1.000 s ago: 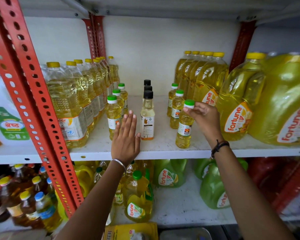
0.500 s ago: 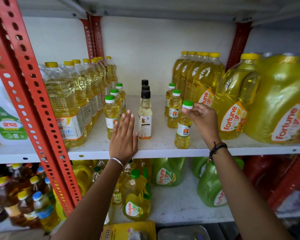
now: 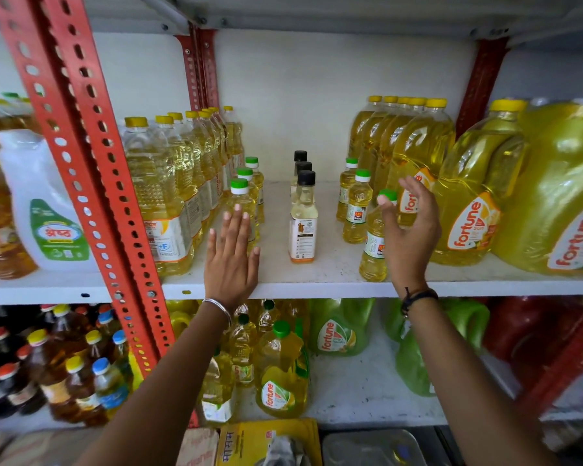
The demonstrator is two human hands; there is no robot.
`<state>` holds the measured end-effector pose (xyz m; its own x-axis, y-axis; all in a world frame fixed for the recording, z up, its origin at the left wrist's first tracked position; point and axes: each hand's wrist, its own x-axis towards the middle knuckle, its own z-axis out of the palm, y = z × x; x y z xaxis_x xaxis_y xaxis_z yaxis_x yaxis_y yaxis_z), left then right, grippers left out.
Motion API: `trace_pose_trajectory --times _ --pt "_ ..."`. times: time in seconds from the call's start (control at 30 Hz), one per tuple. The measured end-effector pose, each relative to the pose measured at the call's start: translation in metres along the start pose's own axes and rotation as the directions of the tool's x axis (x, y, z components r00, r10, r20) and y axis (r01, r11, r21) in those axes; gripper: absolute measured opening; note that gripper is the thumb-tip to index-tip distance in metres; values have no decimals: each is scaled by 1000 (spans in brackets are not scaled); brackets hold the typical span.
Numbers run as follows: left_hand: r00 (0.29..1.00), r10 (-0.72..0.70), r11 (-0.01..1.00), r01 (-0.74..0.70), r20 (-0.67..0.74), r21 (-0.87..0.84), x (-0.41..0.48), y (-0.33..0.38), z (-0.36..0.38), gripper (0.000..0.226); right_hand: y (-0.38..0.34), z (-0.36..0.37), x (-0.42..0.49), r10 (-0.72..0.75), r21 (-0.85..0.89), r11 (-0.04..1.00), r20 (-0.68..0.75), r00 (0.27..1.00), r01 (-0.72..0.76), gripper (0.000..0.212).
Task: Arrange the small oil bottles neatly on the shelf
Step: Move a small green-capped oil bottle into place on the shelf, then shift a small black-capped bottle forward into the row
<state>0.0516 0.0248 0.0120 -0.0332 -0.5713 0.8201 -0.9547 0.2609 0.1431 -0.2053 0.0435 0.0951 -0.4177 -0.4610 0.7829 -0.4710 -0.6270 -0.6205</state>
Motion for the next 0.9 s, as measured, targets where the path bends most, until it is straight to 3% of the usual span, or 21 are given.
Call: trace_pose_trajectory --times 0.1,0.17,0.3,0.5,0.9 --pt "999 -8 999 6 32 44 -2 -11 -1 59 -8 14 -6 -105 60 993 6 994 105 34" --pt "998 -9 998 6 57 56 -2 -23 -4 60 -12 32 -12 -89 119 990 90 992 78 34" --pt "995 29 998 -34 97 49 -5 -35 -1 59 -12 65 -17 102 154 976 310 945 -156 42" --pt "993 57 997 -61 104 36 -4 -41 2 59 -10 99 4 299 103 913 489 820 -394 46" --pt "991 88 995 -92 105 30 -6 -42 2 61 -6 113 7 352 50 918 350 868 -393 43"
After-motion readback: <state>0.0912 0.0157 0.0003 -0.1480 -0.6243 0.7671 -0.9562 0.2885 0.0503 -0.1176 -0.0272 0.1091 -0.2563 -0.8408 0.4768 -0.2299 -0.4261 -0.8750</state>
